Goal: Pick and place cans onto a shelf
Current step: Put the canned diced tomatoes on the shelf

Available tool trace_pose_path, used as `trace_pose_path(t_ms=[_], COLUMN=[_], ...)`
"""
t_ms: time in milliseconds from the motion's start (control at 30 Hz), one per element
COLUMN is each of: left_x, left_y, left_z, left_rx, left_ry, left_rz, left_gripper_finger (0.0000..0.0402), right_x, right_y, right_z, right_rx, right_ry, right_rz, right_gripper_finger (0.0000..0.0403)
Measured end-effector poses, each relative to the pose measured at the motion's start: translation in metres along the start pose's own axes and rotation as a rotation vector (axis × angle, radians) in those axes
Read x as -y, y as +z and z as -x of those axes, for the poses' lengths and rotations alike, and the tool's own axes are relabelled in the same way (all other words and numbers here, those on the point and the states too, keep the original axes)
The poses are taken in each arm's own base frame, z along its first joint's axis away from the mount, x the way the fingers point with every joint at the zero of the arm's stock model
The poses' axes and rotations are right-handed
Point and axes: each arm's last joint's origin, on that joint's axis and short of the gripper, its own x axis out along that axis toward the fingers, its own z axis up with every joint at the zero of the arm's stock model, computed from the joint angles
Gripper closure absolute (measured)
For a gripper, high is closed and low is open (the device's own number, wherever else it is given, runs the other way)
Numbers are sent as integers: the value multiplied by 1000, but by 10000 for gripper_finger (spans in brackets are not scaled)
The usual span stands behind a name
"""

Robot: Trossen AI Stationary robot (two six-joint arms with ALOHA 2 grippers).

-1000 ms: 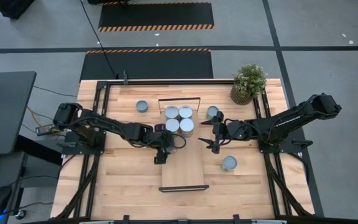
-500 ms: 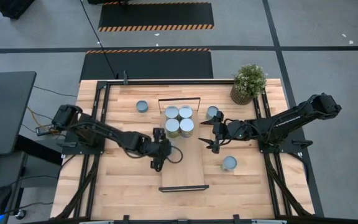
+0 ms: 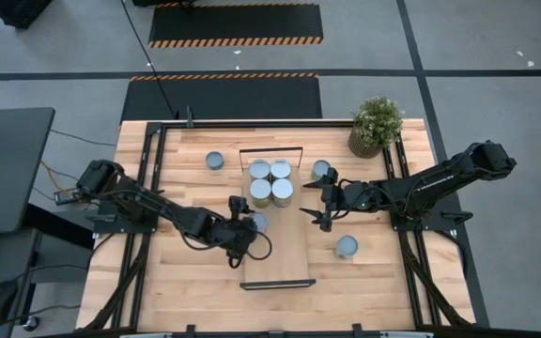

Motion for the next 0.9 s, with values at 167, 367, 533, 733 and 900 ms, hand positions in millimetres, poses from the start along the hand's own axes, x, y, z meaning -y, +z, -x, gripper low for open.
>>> trace_pose_path(t_ms=[167,367,533,733,900], left_x=[2,9,7,2,7], left_y=[2,7,6,5,4], left_z=[2,8,7,5,8], left_rx=[27,80,74,56,46], left_ry=[32,49,53,126,151], left_rz=[-19,-38,1,-68,-154], left_gripper_finger=[54,54,54,54,54], right_x=[0,0,0,0,0], right_y=[0,0,0,0,0], right_z=[0,0,0,0,0], right_rx=[0,-1,-1,-1,-1], right_ry=[0,0,0,4,7], right_rz=[0,0,0,0,2], right_gripper_finger=[55,55,55,55,55])
